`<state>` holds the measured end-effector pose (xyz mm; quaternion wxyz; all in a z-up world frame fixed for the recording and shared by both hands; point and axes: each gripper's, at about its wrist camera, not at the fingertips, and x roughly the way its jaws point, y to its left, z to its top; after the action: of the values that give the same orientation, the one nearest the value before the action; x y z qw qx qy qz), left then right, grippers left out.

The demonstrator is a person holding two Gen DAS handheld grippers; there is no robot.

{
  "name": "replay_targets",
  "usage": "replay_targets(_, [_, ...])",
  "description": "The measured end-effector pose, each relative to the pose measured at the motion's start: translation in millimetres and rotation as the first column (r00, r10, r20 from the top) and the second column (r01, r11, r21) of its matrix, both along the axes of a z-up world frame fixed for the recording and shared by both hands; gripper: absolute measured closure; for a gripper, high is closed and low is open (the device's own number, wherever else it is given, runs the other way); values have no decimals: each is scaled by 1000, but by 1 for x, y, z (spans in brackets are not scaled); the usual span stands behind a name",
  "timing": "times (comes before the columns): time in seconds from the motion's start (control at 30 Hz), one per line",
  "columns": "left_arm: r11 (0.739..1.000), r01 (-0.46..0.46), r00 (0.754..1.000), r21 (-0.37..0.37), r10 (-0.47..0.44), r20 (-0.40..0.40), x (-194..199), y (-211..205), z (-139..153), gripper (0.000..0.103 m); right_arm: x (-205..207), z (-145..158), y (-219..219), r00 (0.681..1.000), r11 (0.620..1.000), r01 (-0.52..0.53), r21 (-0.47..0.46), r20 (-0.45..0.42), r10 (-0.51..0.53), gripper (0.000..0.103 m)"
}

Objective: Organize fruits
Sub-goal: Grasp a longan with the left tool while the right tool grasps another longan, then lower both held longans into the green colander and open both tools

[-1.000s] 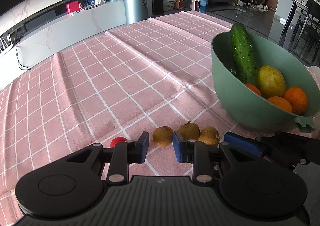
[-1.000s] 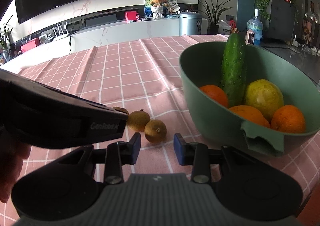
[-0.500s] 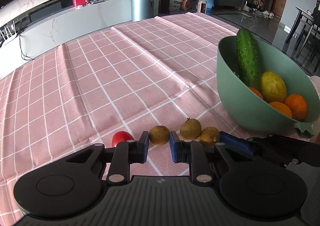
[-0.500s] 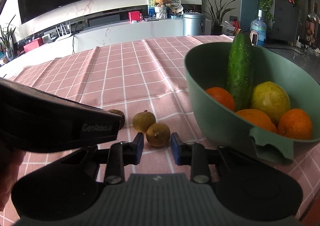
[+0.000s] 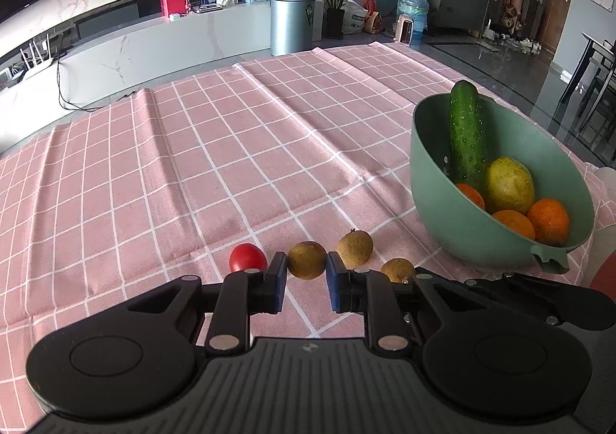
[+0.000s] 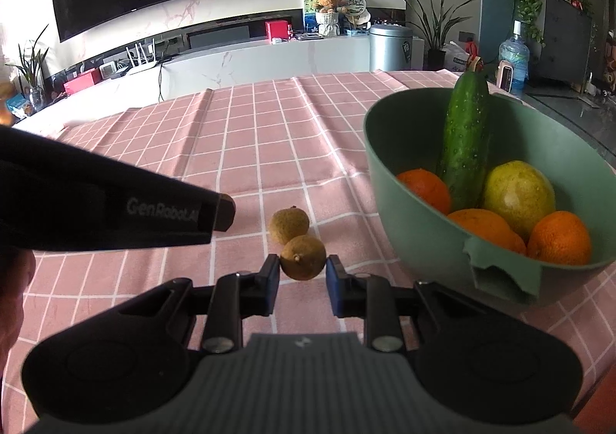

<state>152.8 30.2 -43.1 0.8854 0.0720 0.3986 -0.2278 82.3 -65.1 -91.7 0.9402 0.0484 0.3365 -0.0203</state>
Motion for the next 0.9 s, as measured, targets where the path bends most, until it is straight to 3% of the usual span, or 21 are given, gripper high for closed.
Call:
replay_targets(0.4, [996, 20, 998, -84, -16, 58, -26, -7, 40, 79, -44, 53, -14, 991, 996, -92, 21, 94, 90, 82])
replay_targets(0.57, [993, 38, 995, -111, -28, 98, -36, -20, 57, 79, -63, 78, -33, 984, 994, -104, -27, 139, 107, 82])
replay_targets(0.9, [984, 107, 991, -145, -94, 94, -44, -68, 70, 79, -65, 107, -99, 993, 994, -76, -76, 81, 82, 82])
